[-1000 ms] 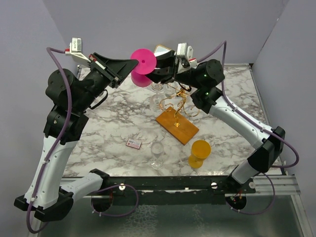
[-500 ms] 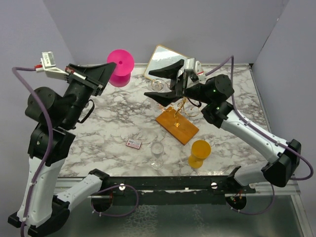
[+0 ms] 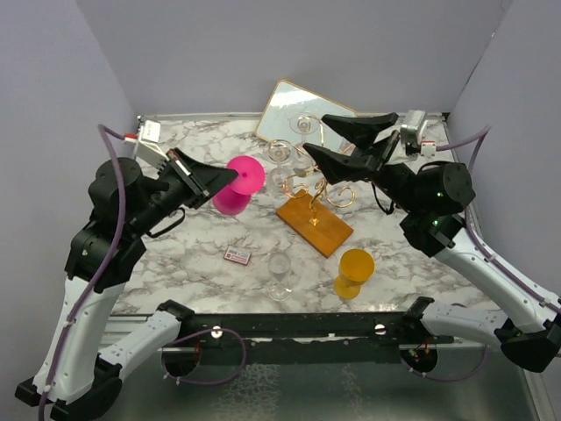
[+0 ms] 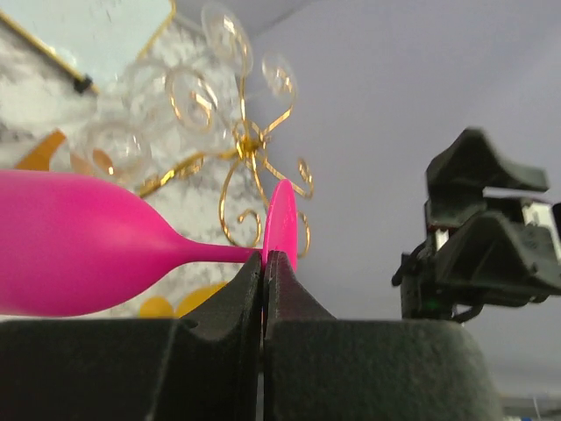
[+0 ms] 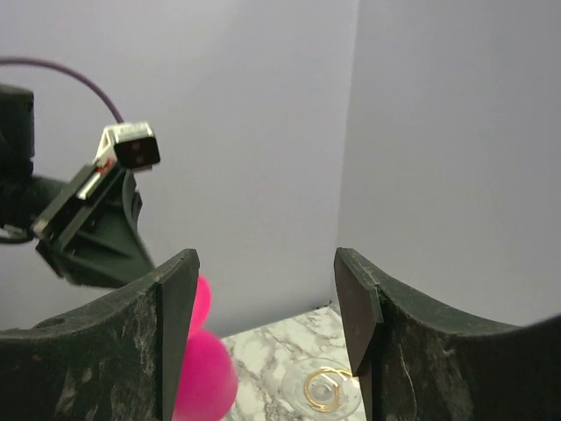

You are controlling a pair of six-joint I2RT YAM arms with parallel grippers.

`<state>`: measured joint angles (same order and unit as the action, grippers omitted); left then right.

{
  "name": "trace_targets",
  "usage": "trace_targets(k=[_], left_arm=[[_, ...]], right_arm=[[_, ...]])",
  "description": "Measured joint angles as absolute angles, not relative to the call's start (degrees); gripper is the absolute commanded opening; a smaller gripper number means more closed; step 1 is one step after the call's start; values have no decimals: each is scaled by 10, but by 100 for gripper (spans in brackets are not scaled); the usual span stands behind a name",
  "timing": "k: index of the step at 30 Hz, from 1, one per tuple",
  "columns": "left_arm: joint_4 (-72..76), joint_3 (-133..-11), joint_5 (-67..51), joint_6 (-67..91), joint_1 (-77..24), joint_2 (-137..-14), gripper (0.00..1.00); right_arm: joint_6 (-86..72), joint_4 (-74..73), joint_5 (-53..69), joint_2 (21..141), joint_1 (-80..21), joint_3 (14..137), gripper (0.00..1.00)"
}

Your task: Place the wine glass upside down on the wine glass rack

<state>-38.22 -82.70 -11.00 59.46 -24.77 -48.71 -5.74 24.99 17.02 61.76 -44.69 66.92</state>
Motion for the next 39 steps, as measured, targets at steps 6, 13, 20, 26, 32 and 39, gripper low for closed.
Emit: trace_targets(k=[6, 13, 20, 26, 32, 39], left_arm=[[-407, -801, -269, 581, -248, -517, 0], [-420, -789, -395, 557, -248, -544, 0], [-419, -794, -435, 544, -248, -564, 0], [-377, -795, -437, 561, -277, -602, 0], [-326, -790, -417, 577, -345, -627, 0], [-278, -793, -379, 592, -363, -670, 0]], right_arm=[[-59, 242, 110, 597, -447, 663, 62], [-62, 218, 80, 590, -447, 659, 61], [-62, 203, 52, 562, -447, 643, 61], [-62, 203, 38, 552, -447, 638, 61], [-62, 201, 27, 543, -447, 624, 61], [-62, 201, 14, 534, -447, 616, 61]])
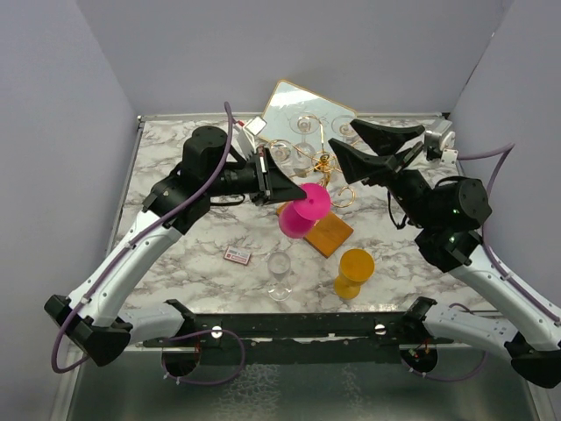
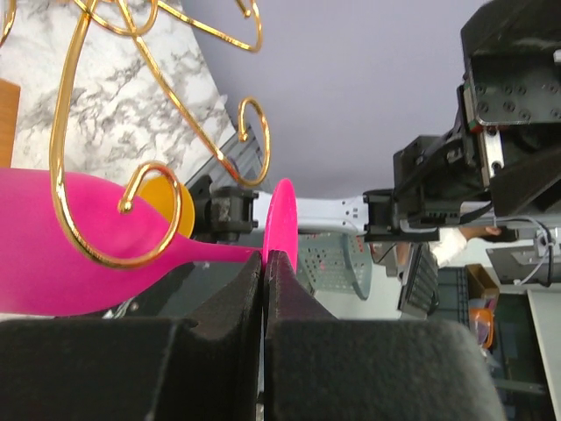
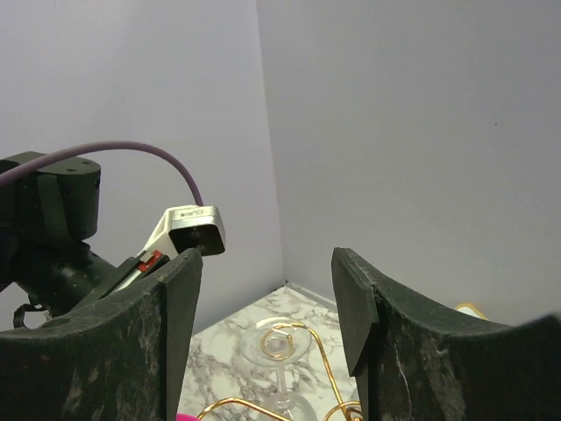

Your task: Place the wine glass upside down on the wine glass rack

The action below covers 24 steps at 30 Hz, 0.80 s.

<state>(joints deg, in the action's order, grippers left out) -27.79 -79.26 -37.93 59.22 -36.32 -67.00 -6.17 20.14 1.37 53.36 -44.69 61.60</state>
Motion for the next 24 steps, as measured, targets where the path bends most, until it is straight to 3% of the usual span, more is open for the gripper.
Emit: trace_targets(k=[24], left_arm=[[-171, -756, -248, 664, -368, -689, 0]], right_arm=[[-57, 201, -28, 487, -447, 598, 61]])
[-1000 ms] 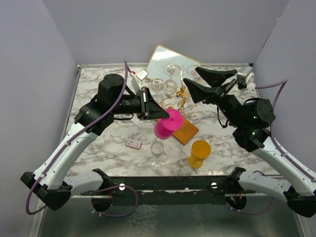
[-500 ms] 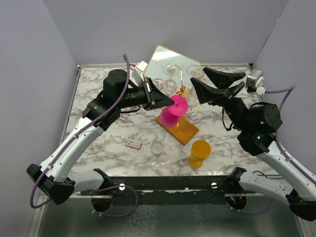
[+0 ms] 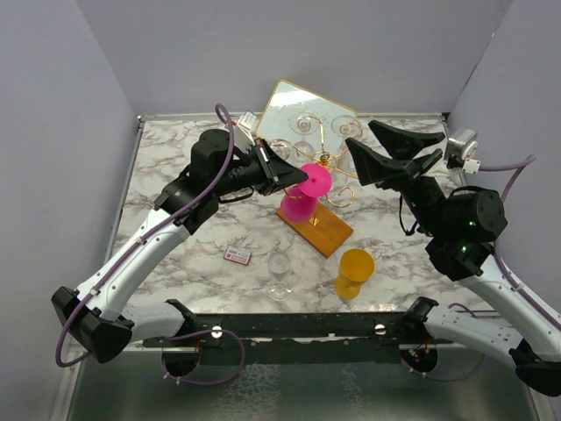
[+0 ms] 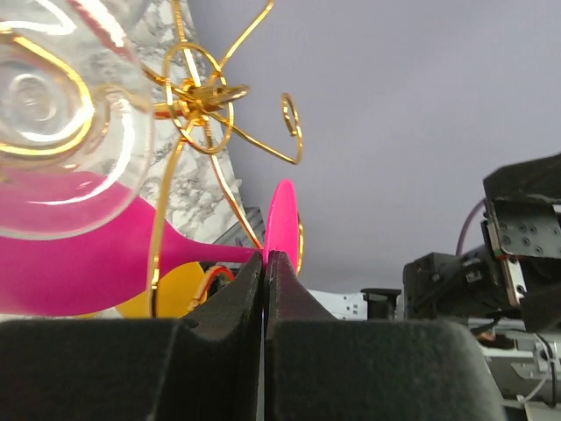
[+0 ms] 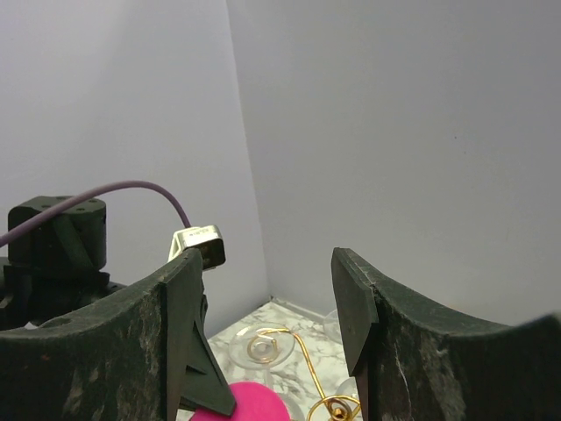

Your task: Place the wine glass upside down on the wine glass rack

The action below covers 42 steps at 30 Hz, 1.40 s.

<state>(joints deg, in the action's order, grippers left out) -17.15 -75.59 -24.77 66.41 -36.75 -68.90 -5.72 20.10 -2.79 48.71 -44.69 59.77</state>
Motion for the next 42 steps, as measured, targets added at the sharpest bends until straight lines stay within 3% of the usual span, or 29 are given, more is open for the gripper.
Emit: trace_targets(k=[21, 42], left_arm=[[-159, -698, -148, 700, -368, -624, 0], [-186, -676, -123, 700, -368, -583, 3]], right_arm=[[-58, 190, -34, 482, -447, 595, 61], [-73, 177, -33, 482, -447, 595, 61]])
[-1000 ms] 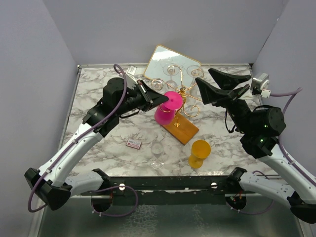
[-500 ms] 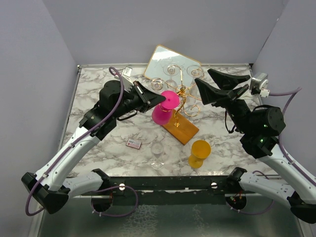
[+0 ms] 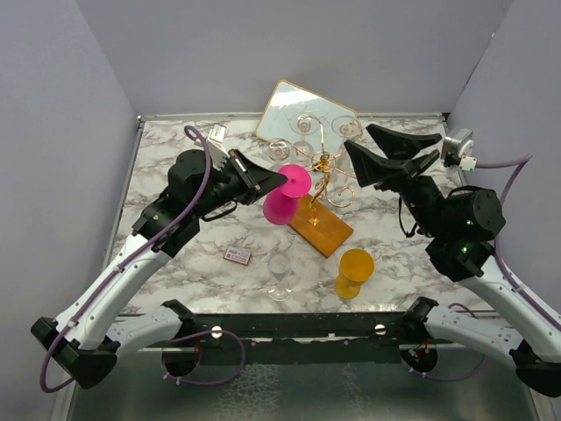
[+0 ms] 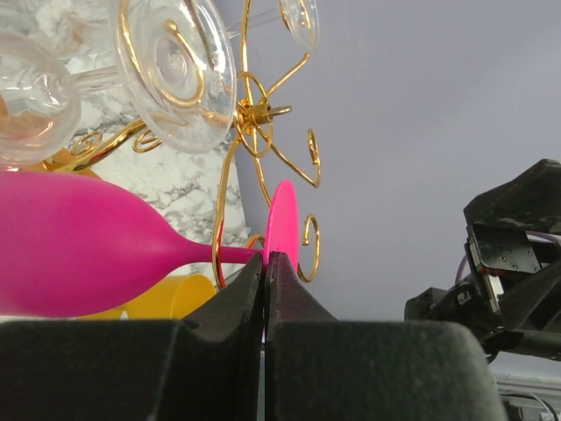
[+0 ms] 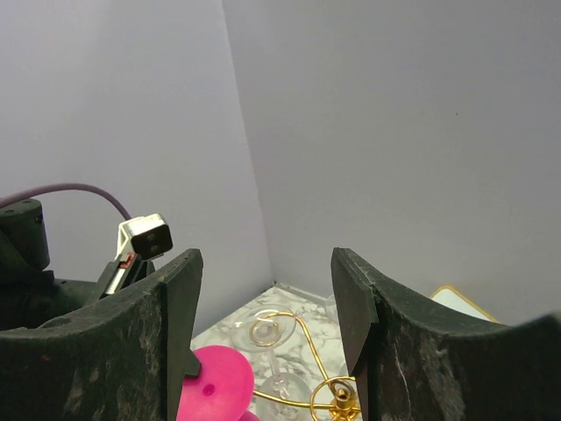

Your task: Place the wine glass upside down on the wine glass rack

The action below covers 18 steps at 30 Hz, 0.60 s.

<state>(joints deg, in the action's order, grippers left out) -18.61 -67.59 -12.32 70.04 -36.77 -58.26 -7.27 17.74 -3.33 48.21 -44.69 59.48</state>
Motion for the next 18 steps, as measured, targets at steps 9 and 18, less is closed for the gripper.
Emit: trace_targets(k=[9, 18], left_arm=[[-194, -674, -137, 698, -367, -581, 4], [-202, -674, -186, 692, -368, -599, 18]], right_arm=[[-84, 154, -34, 476, -447, 587, 61], [-101, 135, -41, 465, -447, 576, 60]])
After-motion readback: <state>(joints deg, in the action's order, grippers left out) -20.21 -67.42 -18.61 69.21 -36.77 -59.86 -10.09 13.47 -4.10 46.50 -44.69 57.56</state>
